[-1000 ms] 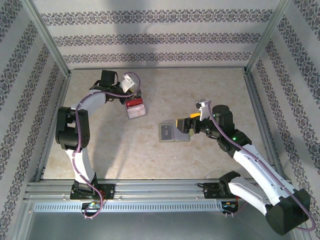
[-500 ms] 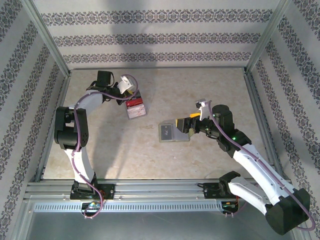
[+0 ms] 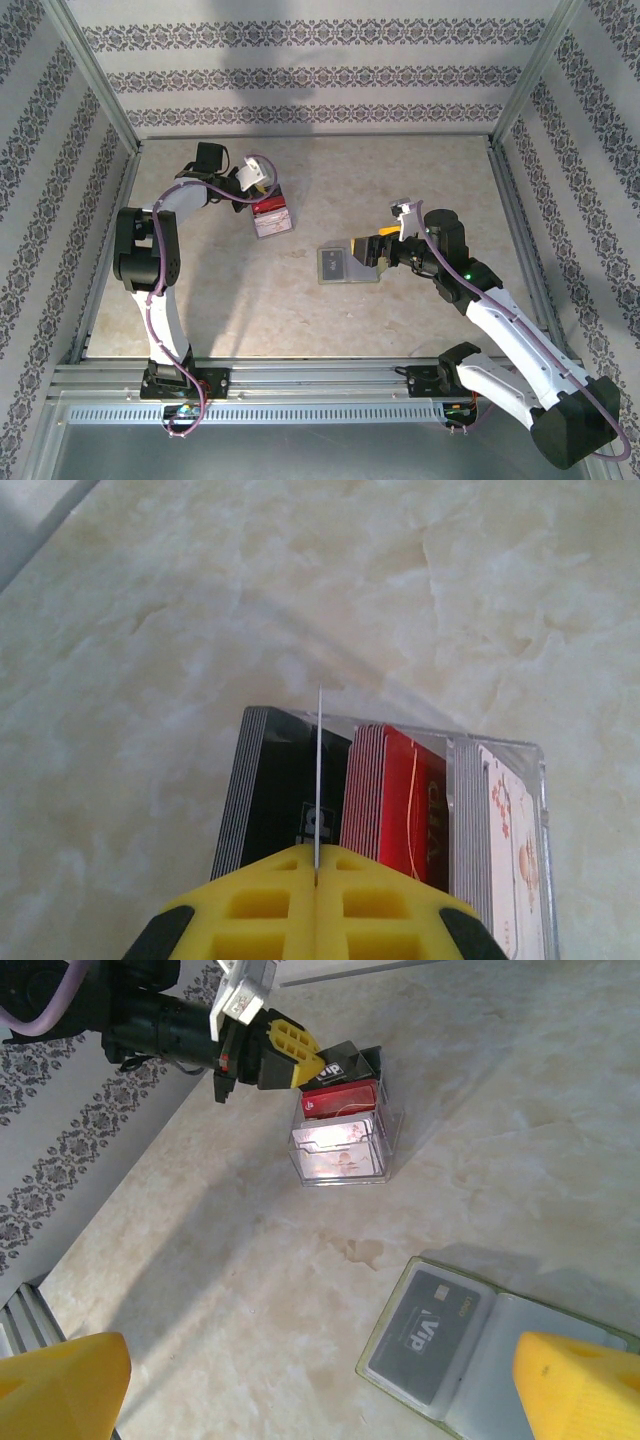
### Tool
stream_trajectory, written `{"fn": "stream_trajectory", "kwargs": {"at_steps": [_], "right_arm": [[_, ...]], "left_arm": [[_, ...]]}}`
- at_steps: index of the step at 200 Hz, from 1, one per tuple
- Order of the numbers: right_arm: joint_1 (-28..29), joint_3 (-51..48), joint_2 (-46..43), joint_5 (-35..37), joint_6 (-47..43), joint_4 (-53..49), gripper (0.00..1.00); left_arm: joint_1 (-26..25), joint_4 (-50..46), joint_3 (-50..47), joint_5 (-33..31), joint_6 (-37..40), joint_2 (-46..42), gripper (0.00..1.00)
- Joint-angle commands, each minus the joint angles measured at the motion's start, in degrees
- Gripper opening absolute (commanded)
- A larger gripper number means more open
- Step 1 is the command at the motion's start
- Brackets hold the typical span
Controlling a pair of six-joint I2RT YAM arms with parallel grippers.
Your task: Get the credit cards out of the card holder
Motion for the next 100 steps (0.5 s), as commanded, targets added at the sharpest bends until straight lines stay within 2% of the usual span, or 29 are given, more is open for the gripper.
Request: {"fn": "stream_trajectory", "kwargs": {"at_steps": [1, 29, 50, 100], "right_arm": [[-0.4, -0.2, -0.4, -1.5, 0.8, 0.8, 0.98], [-0.3, -0.5, -0.8, -1.5, 0.9, 0.8, 0.98], [-0.4, -0.6, -0.9, -1.5, 0.9, 0.8, 0.98], [-0.3, -0.5, -0.6, -1.8, 0.9, 0.9, 0.98]], "left_arm": [[1.2, -2.0, 1.2, -0.6, 2.6, 0.4, 0.00], [1.2, -1.7, 1.1, -1.6, 2.7, 0.5, 0.00], [1.2, -1.3, 1.2, -2.1, 2.5, 0.7, 0.06], [1.2, 0.5, 1.7, 0.4, 1.1, 1.6, 0.02]]}}
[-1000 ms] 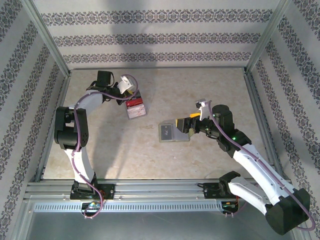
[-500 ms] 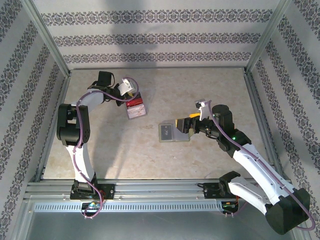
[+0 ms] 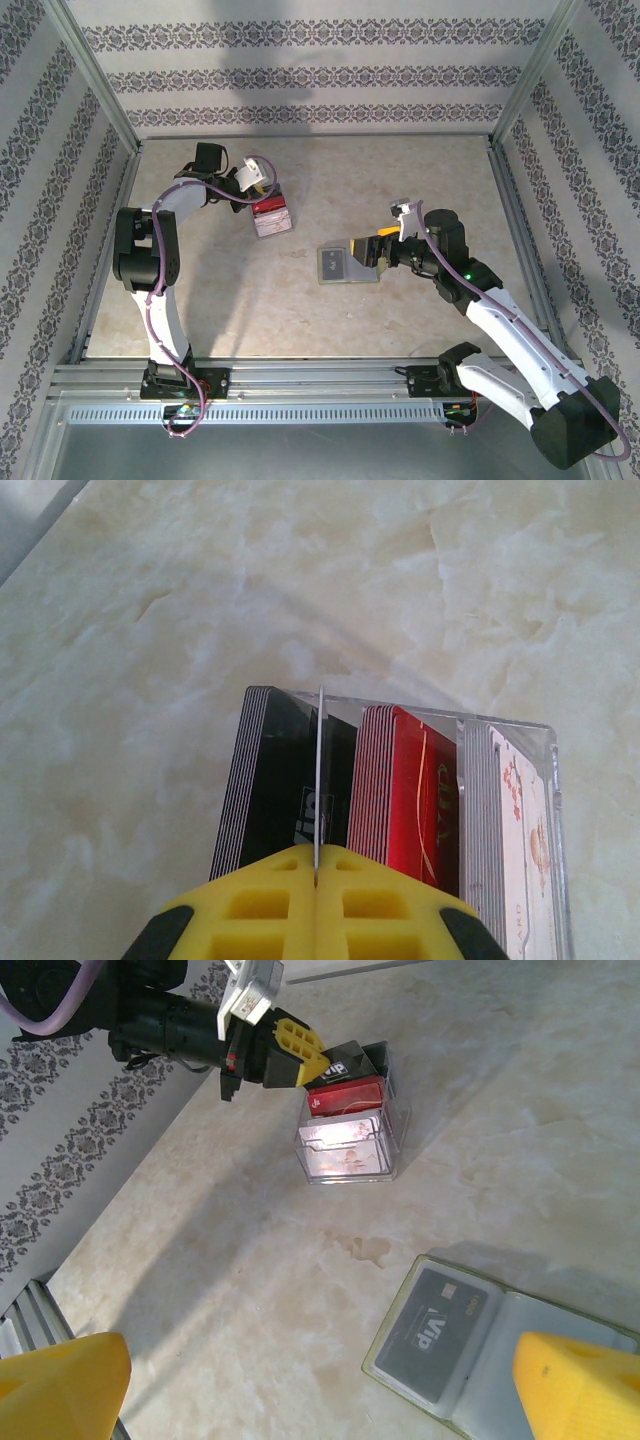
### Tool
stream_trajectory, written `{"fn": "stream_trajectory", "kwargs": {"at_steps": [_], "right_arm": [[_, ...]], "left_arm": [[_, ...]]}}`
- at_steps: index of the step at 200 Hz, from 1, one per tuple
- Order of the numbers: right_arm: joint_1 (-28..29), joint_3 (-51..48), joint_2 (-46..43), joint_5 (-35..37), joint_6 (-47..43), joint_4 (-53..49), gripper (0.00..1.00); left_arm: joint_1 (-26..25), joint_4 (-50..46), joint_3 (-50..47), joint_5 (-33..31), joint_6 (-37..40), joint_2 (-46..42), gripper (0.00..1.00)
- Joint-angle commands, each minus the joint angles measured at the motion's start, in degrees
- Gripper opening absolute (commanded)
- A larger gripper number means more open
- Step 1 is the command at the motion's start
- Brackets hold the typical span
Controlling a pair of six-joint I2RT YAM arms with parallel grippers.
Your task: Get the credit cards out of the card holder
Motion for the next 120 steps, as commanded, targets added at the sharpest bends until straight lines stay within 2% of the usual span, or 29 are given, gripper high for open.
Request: {"fn": "stream_trajectory", "kwargs": {"at_steps": [1, 57, 66, 79, 89, 120], "right_arm": [[-0.3, -0.5, -0.6, -1.0, 0.7, 0.9, 0.98], [-0.3, -0.6, -0.4, -1.3, 0.8, 1.1, 0.98], [-0.3, -0.7, -0.3, -1.3, 0.7, 1.1, 0.98], [-0.3, -0.7, -0.4, -1.4, 0.8, 1.0, 0.98], [-0.3, -0.8, -0.5, -1.4, 0.8, 1.0, 0.98], [-0.3, -0.9, -0.7, -1.4, 0.7, 1.0, 0.98]], "left_arm": [[0.9, 0.8, 1.7, 1.3, 0.0, 1.6, 0.02], [0.9, 2.8, 2.2, 4.3, -2.0, 2.5, 0.06], [0.9, 2.9, 2.2, 4.3, -2.3, 2.6, 0.12], [0.9, 3.3, 2.1, 3.9, -2.7, 2.7, 0.30], [0.9, 3.4, 1.9, 3.5, -2.7, 2.5, 0.39], [0.9, 4.3, 0.5, 2.0, -2.8, 1.2, 0.42]]}}
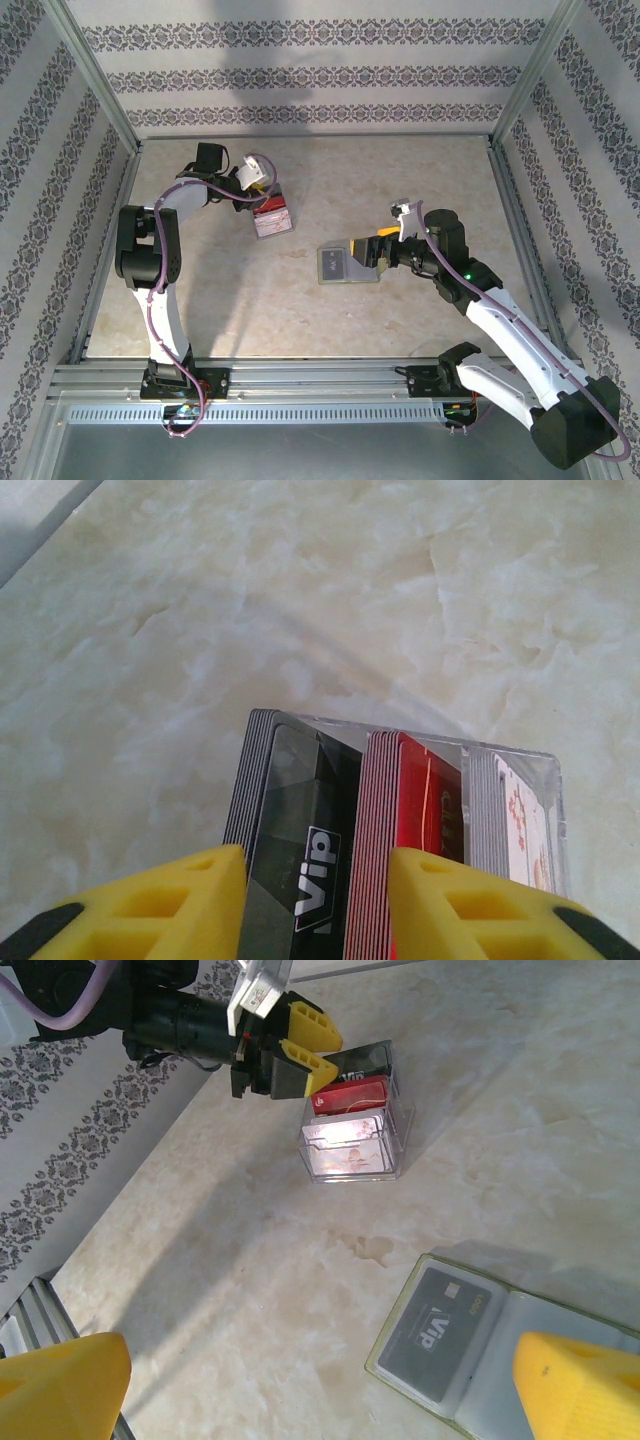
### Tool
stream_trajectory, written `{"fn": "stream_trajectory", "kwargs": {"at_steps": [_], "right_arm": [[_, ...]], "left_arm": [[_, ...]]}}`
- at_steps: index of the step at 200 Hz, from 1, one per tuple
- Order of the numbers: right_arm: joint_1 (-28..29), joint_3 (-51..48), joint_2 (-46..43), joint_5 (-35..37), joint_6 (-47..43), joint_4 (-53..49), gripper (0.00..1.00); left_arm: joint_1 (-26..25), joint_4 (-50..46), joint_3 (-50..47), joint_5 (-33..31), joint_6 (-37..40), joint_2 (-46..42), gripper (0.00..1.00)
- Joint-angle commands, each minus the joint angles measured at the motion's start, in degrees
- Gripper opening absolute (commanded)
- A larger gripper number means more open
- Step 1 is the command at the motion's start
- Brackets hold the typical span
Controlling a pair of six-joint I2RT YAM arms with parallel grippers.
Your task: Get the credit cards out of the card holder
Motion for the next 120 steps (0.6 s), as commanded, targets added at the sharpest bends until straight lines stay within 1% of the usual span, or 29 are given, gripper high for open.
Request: {"fn": "stream_trajectory", "kwargs": {"at_steps": [1, 25, 43, 61, 76, 93, 109, 120], "right_arm": [[-0.3, -0.9, -0.7, -0.9, 0.7, 1.0, 0.98], [-0.3, -0.6, -0.8, -0.8, 0.8, 1.0, 0.98], [-0.1, -0.1, -0.7, 0.1, 1.1, 0.4, 0.98], [0.6, 0.3, -1.3, 4.1, 0.9, -0.9, 0.98], [2.3, 1.0, -1.7, 10.2, 0.2, -3.3, 0.98], [4.8, 2.0, -0.8, 15.8, -0.5, -6.1, 0.98], [6.9, 2.9, 1.5, 19.4, -0.8, -8.2, 0.92], [8.5, 3.6, 3.7, 22.5, -0.8, -9.7, 0.87]], "left_arm": [[0.9, 2.1, -0.1, -0.4, -0.2, -0.3, 0.42], [0.9, 2.5, -1.3, 0.1, -1.1, -2.2, 0.42], [0.9, 4.4, -3.0, 0.5, -3.7, -4.3, 0.45], [0.8, 8.6, -6.3, 0.7, -7.2, -6.7, 0.56], [0.6, 13.1, -9.8, 1.0, -10.3, -8.9, 0.61], [0.2, 18.0, -13.6, 0.4, -14.5, -11.1, 0.69], [-0.4, 21.0, -16.5, 0.1, -17.6, -12.8, 0.84], [-1.0, 23.0, -18.6, -0.6, -19.2, -14.0, 0.90]]}}
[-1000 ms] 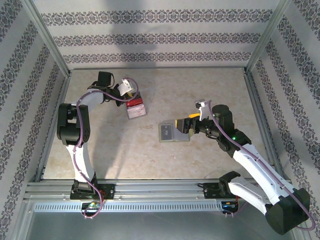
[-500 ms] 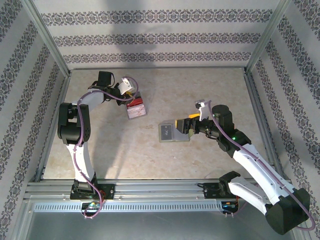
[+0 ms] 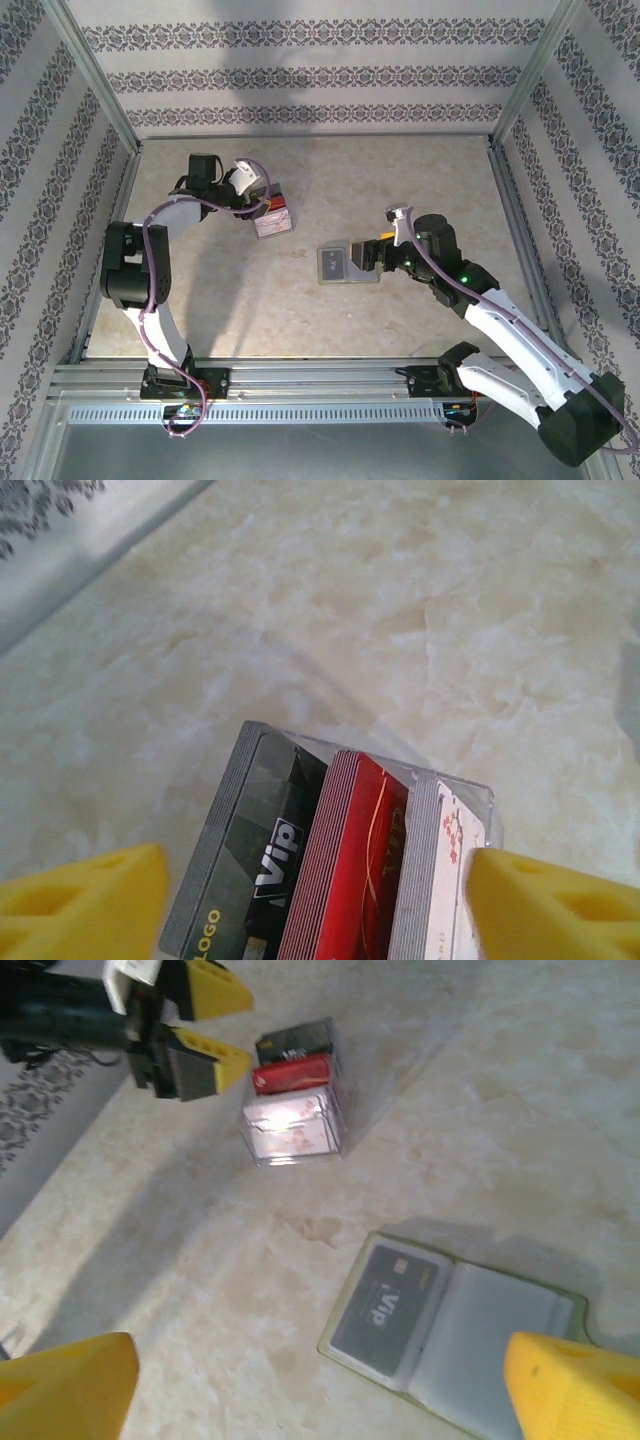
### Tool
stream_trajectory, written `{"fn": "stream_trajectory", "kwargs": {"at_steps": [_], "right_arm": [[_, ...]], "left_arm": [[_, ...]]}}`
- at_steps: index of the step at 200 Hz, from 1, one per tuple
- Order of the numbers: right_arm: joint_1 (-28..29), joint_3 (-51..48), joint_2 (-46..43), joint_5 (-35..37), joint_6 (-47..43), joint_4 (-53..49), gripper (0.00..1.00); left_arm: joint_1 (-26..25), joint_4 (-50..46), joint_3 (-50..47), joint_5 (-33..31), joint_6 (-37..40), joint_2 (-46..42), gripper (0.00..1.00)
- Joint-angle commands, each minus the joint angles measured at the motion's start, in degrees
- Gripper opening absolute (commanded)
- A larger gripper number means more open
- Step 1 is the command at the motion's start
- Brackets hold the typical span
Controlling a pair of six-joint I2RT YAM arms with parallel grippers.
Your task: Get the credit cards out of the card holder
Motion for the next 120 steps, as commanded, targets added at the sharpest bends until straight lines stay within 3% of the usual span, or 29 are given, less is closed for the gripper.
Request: {"fn": "stream_trajectory", "kwargs": {"at_steps": [1, 16, 43, 78, 120], "right_arm": [[2.7, 2.7, 3.4, 10.0, -0.4, -4.9, 0.87], [4.8, 3.9, 6.9, 13.8, -0.3, -6.7, 0.83], [7.9, 7.2, 14.4, 18.9, -0.2, -10.2, 0.81], [10.3, 10.9, 24.4, 19.2, 0.6, -10.9, 0.78], [13.9, 18.4, 36.7, 18.5, 1.3, -12.9, 0.75]], "left_arm": [[-0.9, 8.4, -3.6, -0.6, -6.9, -3.1, 0.91], [-2.0, 11.0, -6.7, -2.4, -8.3, -5.1, 1.00], [-4.1, 14.9, -11.9, -6.3, -11.3, -9.8, 1.00], [-7.5, 16.8, -18.0, -14.5, -16.8, -16.9, 1.00], [-16.6, 15.1, -23.3, -29.5, -21.2, -23.2, 1.00]]}}
